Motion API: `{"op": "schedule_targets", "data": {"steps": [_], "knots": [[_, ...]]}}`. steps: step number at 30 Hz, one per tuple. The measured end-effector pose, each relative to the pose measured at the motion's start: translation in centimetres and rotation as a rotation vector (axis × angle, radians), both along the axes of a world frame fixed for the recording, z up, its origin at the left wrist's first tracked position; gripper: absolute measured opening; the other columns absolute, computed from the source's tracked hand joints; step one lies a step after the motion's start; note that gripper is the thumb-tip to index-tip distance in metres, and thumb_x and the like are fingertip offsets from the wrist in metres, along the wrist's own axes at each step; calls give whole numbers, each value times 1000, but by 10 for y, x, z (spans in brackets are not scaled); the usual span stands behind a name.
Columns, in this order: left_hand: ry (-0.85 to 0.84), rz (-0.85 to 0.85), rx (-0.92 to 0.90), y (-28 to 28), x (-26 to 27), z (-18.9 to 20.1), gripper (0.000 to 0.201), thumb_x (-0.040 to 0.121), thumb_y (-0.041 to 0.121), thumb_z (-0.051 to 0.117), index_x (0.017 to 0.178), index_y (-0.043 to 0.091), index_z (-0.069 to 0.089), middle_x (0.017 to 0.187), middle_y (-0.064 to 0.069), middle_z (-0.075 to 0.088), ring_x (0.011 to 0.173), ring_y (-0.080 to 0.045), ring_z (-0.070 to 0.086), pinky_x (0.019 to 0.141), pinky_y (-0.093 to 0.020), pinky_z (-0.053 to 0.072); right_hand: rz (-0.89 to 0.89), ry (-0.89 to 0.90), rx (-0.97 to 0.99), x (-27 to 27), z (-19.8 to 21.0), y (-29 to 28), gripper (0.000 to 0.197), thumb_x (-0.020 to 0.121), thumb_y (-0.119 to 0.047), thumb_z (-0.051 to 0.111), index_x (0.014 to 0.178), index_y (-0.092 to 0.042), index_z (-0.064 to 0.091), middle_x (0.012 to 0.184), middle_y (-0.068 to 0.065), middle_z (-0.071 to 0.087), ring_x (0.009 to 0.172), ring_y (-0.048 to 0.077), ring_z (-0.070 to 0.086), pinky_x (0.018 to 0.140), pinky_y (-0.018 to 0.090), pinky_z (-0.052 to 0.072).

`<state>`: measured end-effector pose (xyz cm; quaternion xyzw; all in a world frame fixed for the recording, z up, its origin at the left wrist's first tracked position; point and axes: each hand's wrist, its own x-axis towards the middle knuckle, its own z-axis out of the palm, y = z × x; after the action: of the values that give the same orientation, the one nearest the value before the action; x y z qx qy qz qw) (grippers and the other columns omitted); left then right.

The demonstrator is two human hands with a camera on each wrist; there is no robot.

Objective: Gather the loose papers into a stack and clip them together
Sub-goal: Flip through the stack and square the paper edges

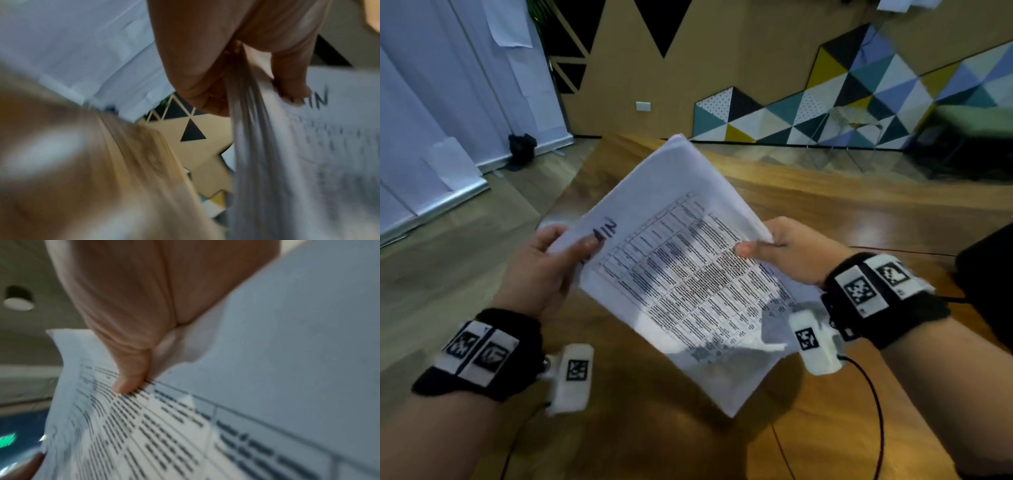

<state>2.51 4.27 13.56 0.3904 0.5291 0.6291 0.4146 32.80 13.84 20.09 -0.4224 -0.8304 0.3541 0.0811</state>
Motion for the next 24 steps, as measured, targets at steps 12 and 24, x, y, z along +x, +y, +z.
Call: {"op": "schedule_targets", "data": {"steps": [12,24], "knots": [[-195,-198,50,26,68,53,20,87,28,58,98,17,70,92,-2,79,85,-20,75,65,-34,60,-321,560,-85,23,-49,-22,31,84,-37,61,101,-13,69,97,16,73,89,28,69,77,33,55],[206,-245,56,14,75,27,16,88,26,65,100,23,73,101,-8,76,93,-18,72,79,-31,59,-407,824,-113,13,-76,-27,21,90,-8,59,93,-27,69,95,-13,76,93,6,71,77,20,56]]}}
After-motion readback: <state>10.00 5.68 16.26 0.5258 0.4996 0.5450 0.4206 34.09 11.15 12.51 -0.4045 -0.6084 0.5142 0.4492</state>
